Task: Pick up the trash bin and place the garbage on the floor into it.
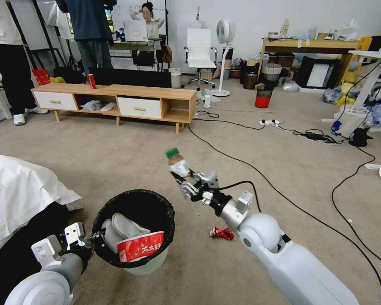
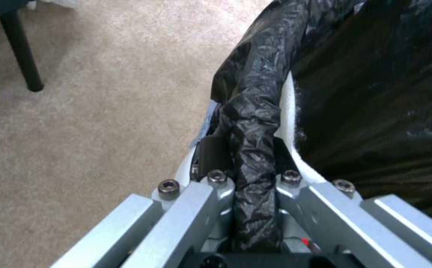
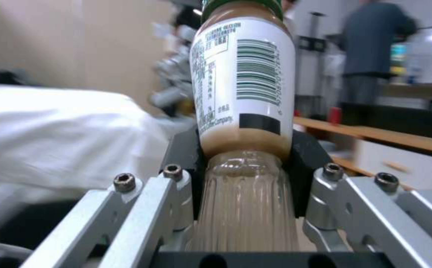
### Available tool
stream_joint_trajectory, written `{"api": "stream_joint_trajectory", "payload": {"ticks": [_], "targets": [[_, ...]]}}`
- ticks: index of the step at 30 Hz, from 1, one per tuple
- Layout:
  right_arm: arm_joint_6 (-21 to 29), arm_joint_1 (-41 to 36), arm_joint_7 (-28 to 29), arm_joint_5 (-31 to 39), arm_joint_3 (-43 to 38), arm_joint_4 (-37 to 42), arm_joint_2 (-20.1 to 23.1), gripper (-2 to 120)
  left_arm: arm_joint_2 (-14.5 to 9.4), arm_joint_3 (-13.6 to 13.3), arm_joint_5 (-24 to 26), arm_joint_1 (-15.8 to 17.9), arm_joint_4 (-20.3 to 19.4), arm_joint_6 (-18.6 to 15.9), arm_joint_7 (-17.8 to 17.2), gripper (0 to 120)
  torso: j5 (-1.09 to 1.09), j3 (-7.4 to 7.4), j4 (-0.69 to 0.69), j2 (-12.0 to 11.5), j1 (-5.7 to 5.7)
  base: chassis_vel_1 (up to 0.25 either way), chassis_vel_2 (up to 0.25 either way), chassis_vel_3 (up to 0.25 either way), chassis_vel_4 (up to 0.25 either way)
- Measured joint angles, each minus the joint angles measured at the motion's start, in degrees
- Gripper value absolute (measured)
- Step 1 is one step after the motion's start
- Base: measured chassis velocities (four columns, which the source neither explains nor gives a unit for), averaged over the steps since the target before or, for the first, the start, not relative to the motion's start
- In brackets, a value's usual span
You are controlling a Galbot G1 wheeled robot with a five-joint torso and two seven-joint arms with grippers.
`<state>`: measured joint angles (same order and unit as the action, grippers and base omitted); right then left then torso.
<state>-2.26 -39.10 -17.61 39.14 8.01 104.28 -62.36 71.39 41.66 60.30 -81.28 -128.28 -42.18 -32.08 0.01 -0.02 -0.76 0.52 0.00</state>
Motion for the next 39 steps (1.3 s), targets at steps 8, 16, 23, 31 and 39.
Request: {"api": "stream_joint_trajectory", "payload": {"ticks": [8, 16, 23, 31, 39], "targets": [[-0.6, 6.4, -3.1, 6.5, 7.1, -1.1, -2.5, 29, -1.6, -0.7, 1.1, 1.0, 1.0, 0.0, 0.0, 3, 0.01, 0.00, 0.01, 0.0, 0.00, 0.000, 0.000, 0.000, 0.000], [0.4, 8.4, -3.1, 7.0, 10.8, -2.0, -4.1, 29, -1.6, -0.6, 0.8, 0.7, 1.5, 0.0, 0.5, 3, 0.00, 0.00, 0.01, 0.0, 0.00, 0.000, 0.000, 0.000, 0.000], [1.6, 7.8, -2.0, 7.4, 13.8, -3.1, -3.7, 29, -1.2, -0.9, -0.1, 0.7, 2.1, 0.0, 1.3, 3, -0.01, 0.00, 0.00, 0.0, 0.00, 0.000, 0.000, 0.000, 0.000], [1.4, 6.7, -1.6, 5.1, 14.8, -6.7, -3.8, 29, -1.2, -0.3, -0.2, 0.4, 1.6, 0.0, 1.6, 3, -0.01, 0.00, 0.00, 0.0, 0.00, 0.000, 0.000, 0.000, 0.000], [0.9, 5.9, -1.3, 2.9, 15.0, -9.3, -3.5, 29, -0.7, -0.3, -0.5, 0.4, 1.7, 0.0, 1.7, 3, 0.00, 0.00, 0.00, 0.0, 0.00, 0.000, 0.000, 0.000, 0.000]]}}
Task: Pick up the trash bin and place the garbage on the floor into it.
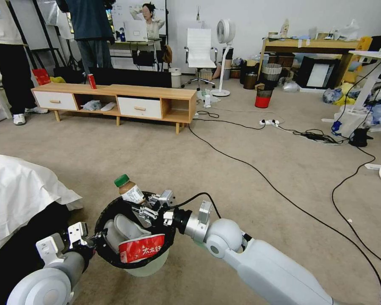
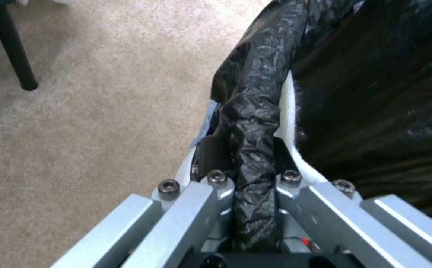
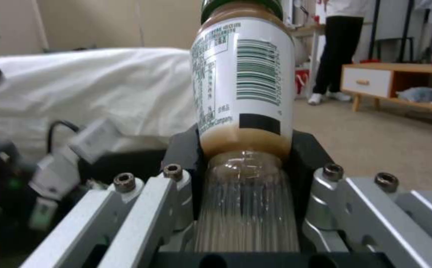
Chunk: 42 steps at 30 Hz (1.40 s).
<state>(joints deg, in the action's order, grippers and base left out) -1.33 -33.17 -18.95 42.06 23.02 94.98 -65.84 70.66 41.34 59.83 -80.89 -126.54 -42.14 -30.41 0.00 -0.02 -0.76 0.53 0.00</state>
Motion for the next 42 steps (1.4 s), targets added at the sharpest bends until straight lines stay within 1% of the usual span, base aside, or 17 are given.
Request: {"api": "stream_joint_trajectory", "payload": {"ticks": [5, 9, 10, 11, 12, 15, 16, 18, 19, 21, 22, 23, 24, 26, 37, 40, 42], "targets": [[-0.4, -0.6, 0.6, -1.4, 0.0, -1.3, 0.7, 29, 0.0, 0.2, 0.0, -0.1, -0.1, 0.0, 0.0, 3, 0.00, 0.00, 0.00, 0.0, 0.00, 0.000, 0.000, 0.000, 0.000], [-0.4, -1.0, 2.4, -2.1, -0.1, -1.7, 1.0, 39, 0.0, 0.2, 0.0, -0.1, -0.2, 0.0, 0.0, 3, 0.00, 0.00, 0.00, 0.0, 0.00, 0.000, 0.000, 0.000, 0.000], [-0.4, -1.0, 2.4, -2.1, -0.1, -1.7, 1.0, 39, 0.0, 0.2, 0.0, -0.1, -0.2, 0.0, 0.0, 3, 0.00, 0.00, 0.00, 0.0, 0.00, 0.000, 0.000, 0.000, 0.000], [-0.4, -1.2, 2.8, -2.5, -0.2, -1.8, 1.1, 48, 0.0, 0.2, 0.0, -0.1, -0.3, 0.0, 0.0, 3, 0.00, 0.00, 0.00, 0.0, 0.00, 0.000, 0.000, 0.000, 0.000], [-0.4, -1.2, 2.8, -2.5, -0.2, -1.8, 1.1, 48, 0.0, 0.2, 0.0, -0.1, -0.3, 0.0, 0.0, 3, 0.00, 0.00, 0.00, 0.0, 0.00, 0.000, 0.000, 0.000, 0.000], [-0.4, -1.2, 2.9, -2.6, -0.3, -1.9, 1.4, 63, 0.3, 0.2, 0.0, 0.0, -0.3, 0.0, 0.0, 3, 0.00, 0.00, 0.00, 0.0, 0.00, 0.000, 0.000, 0.000, 0.000], [-0.4, -1.2, 2.9, -2.6, -0.3, -1.9, 1.4, 63, 0.3, 0.2, 0.0, 0.0, -0.3, 0.0, 0.0, 3, 0.00, 0.00, 0.00, 0.0, 0.00, 0.000, 0.000, 0.000, 0.000], [-0.1, -1.2, 2.7, -2.6, -0.3, -1.9, 1.4, 74, 0.3, 0.4, -0.1, -0.2, -0.3, 0.0, 0.0, 3, 0.00, 0.00, 0.00, 0.0, 0.00, 0.000, 0.000, 0.000, 0.000], [-0.1, -1.2, 2.7, -2.6, -0.3, -1.9, 1.4, 74, 0.3, 0.4, -0.1, -0.2, -0.3, 0.0, 0.0, 3, 0.00, 0.00, 0.00, 0.0, 0.00, 0.000, 0.000, 0.000, 0.000], [0.2, -1.1, 2.6, -2.6, -0.3, -2.0, 0.9, 85, 0.2, 0.6, -0.1, -0.4, -0.3, 0.0, 0.0, 3, 0.00, 0.00, 0.01, 0.0, 0.00, 0.000, 0.000, 0.000, 0.000], [0.2, -1.1, 2.6, -2.6, -0.3, -2.0, 0.9, 85, 0.2, 0.6, -0.1, -0.4, -0.3, 0.0, 0.0, 3, 0.00, 0.00, 0.01, 0.0, 0.00, 0.000, 0.000, 0.000, 0.000], [0.3, -1.1, 2.6, -2.6, -0.3, -2.0, 0.8, 91, 0.1, 0.7, -0.1, -0.3, -0.3, 0.0, 0.0, 3, 0.00, 0.00, 0.02, 0.0, 0.00, 0.000, 0.000, 0.000, 0.000], [0.3, -1.1, 2.6, -2.6, -0.3, -2.0, 0.8, 91, 0.1, 0.7, -0.1, -0.3, -0.3, 0.0, 0.0, 3, 0.00, 0.00, 0.02, 0.0, 0.00, 0.000, 0.000, 0.000, 0.000], [0.5, -1.1, 2.6, -2.5, -0.3, -1.9, 0.8, 99, 0.2, 0.7, 0.0, -0.3, -0.3, 0.0, 0.0, 3, 0.00, 0.00, 0.00, 0.0, 0.00, 0.000, 0.000, 0.000, 0.000], [0.4, -1.5, 2.8, -2.6, -1.8, -1.0, 0.9, 100, 0.6, 0.8, -0.1, -0.3, -0.3, 0.0, 0.2, 3, 0.00, 0.00, -0.01, 0.0, 0.00, 0.000, 0.000, 0.000, 0.000], [0.5, -1.3, 3.2, -2.9, -4.5, 0.6, 0.3, 100, 0.6, 1.5, 0.0, -0.3, -0.3, 0.0, 0.1, 3, 0.00, 0.00, 0.00, 0.0, 0.00, 0.000, 0.000, 0.000, 0.000], [2.8, -0.5, 4.1, -4.8, -9.9, 3.5, 0.1, 100, 0.7, 2.8, 0.0, 0.0, -0.5, 0.0, 0.0, 3, 0.00, 0.00, 0.01, 0.0, 0.00, 0.000, 0.000, 0.000, 0.000]]}}
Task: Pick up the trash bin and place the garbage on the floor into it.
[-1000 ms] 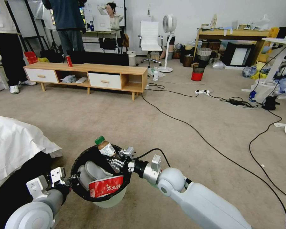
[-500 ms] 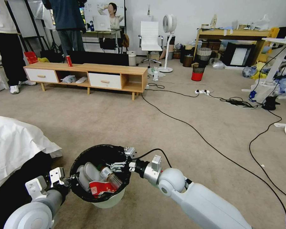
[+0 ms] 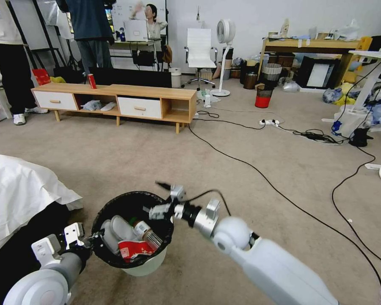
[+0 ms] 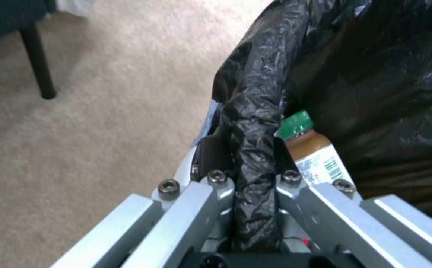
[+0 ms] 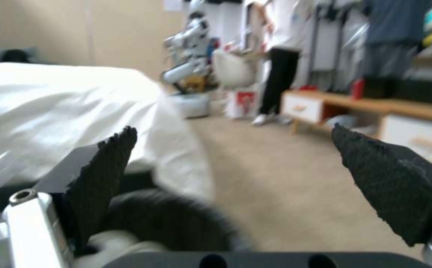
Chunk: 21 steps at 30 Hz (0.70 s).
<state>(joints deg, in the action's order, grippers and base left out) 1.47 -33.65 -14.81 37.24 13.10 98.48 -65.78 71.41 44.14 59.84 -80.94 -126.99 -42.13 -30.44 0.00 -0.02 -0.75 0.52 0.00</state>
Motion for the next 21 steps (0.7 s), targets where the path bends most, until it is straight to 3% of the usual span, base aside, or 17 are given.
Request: {"api": "stream_joint_trajectory", "payload": {"ticks": [8, 21], "targets": [[4.8, -0.9, 2.4, -0.9, -12.4, 4.8, 3.3, 100, 0.3, 3.1, 0.4, 0.3, 0.4, 0.0, 0.3, 3, -0.01, 0.00, -0.01, 0.0, 0.00, 0.000, 0.000, 0.000, 0.000], [8.1, -8.2, 4.1, -3.0, -24.0, 4.8, 7.8, 100, -1.1, 8.4, 1.8, 0.5, 1.8, 0.0, 2.0, 3, 0.00, 0.00, -0.01, 0.0, 0.00, 0.000, 0.000, 0.000, 0.000]]}}
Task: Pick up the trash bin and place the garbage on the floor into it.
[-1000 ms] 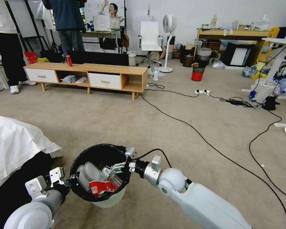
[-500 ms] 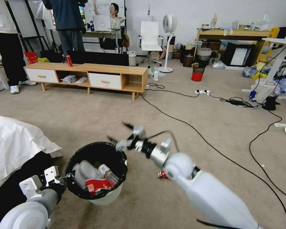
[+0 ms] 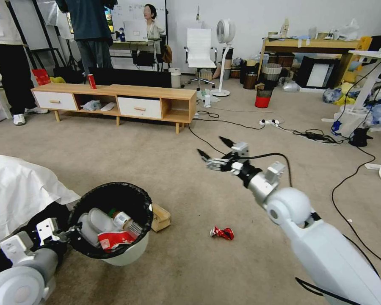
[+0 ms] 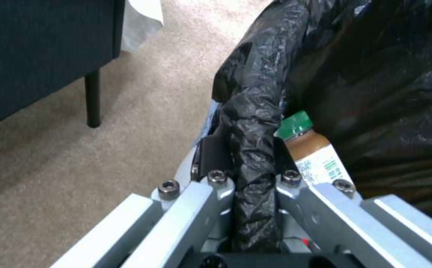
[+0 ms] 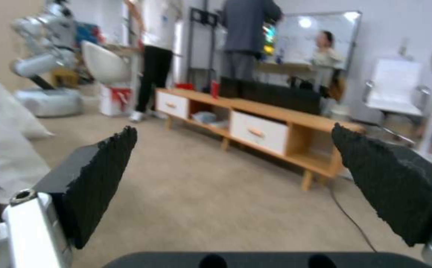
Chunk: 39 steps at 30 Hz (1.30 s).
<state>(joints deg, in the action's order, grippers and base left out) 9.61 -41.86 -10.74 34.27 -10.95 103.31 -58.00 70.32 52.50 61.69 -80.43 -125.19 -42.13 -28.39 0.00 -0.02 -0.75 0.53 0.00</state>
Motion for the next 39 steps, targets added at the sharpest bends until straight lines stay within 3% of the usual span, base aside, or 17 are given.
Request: {"api": "stream_joint_trajectory", "payload": {"ticks": [6, 14, 17, 39], "targets": [[1.9, -2.4, 1.4, -1.1, -1.4, -1.4, 0.3, 100, -0.1, 0.5, 0.0, -0.1, 0.2, 0.0, 0.4, 3, 0.00, 0.00, 0.00, 0.0, 0.00, 0.000, 0.000, 0.000, 0.000], [15.3, -7.0, 11.2, -4.6, -0.5, -2.6, 1.3, 100, 0.0, 0.7, -0.1, -0.3, 0.4, 0.0, 0.8, 3, 0.00, 0.00, 0.00, 0.0, 0.00, 0.000, 0.000, 0.000, 0.000], [17.1, -8.2, 12.7, -5.4, 0.0, -3.3, 1.3, 100, 0.2, 0.7, -0.1, -0.4, 0.4, 0.0, 0.8, 3, 0.00, 0.00, 0.00, 0.0, 0.00, 0.000, 0.000, 0.000, 0.000], [16.1, -12.3, 13.2, -7.3, -0.5, -4.9, 0.6, 100, 0.7, 0.8, -0.8, -0.8, 0.3, 0.0, 0.8, 3, 0.00, 0.00, 0.00, 0.0, 0.00, 0.000, 0.000, 0.000, 0.000]]}}
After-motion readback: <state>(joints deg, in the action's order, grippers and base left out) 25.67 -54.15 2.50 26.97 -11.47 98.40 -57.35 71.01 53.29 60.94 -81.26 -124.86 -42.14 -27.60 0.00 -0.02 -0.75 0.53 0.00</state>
